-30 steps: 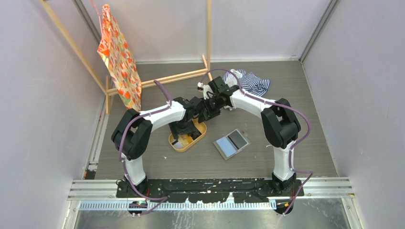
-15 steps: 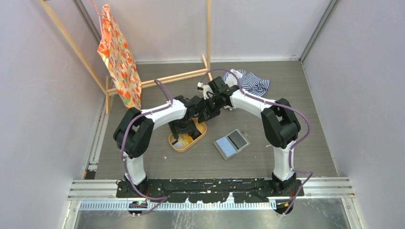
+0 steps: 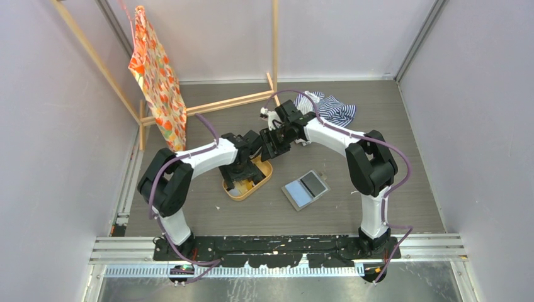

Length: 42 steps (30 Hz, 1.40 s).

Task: Put the credit cards into the card holder
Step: Move the storage box to the center of the board.

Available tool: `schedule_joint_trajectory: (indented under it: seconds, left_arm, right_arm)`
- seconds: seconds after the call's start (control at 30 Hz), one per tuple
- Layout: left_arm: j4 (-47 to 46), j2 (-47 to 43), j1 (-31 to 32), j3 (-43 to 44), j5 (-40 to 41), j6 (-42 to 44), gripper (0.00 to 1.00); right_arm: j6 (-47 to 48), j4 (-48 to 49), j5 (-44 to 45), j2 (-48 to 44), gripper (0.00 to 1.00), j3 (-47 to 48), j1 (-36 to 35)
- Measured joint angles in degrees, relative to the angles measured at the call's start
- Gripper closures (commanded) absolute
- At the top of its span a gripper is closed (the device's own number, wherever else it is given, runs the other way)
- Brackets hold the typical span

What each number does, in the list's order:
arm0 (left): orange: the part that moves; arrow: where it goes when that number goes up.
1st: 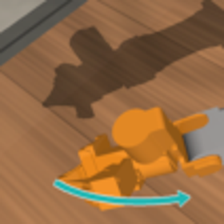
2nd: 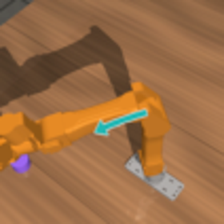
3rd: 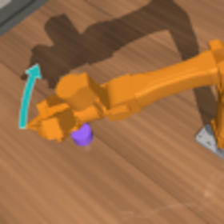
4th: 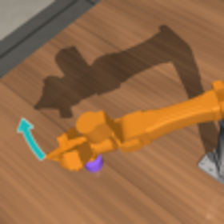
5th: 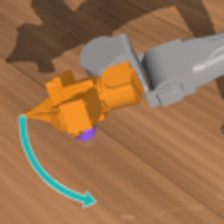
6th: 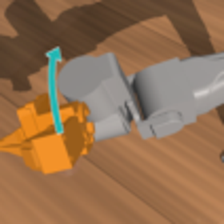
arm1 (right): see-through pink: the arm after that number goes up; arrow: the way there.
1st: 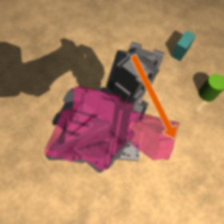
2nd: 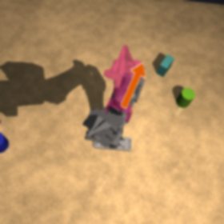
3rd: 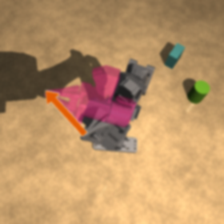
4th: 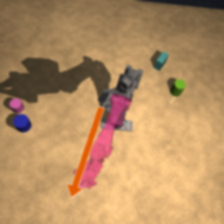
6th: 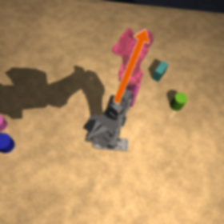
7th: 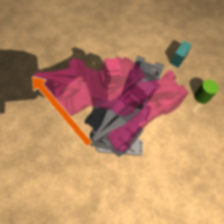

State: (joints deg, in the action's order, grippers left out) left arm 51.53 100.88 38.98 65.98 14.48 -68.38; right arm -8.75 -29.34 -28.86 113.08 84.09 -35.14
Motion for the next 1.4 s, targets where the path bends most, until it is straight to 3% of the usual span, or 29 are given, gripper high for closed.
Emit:
schedule_joint_trajectory:
  seconds: [0.97, 1.07, 1.23, 1.4]
  left_arm:
    - [-0.37, -7.85, -1.25, -5.49, 1.46, 2.89, 0.44]
    - [-0.48, -8.46, -1.49, -6.1, 1.6, 3.15, 0.43]
    - [-2.19, -9.01, -1.81, -8.61, 1.62, 4.63, 0.31]
    - [-4.48, -8.7, -3.3, -9.07, 1.6, 6.62, 0.29]
  right_arm:
    - [0.02, 0.0, -0.28, -0.35, 0.48, 0.0, 0.0]
    - [0.04, 0.0, -0.42, -0.35, 0.48, 0.0, 0.0]
    - [0.09, 0.0, -0.7, -0.35, 0.47, 0.0, 0.0]
    - [0.24, 0.0, -0.87, -0.35, 0.47, 0.0, 0.0]
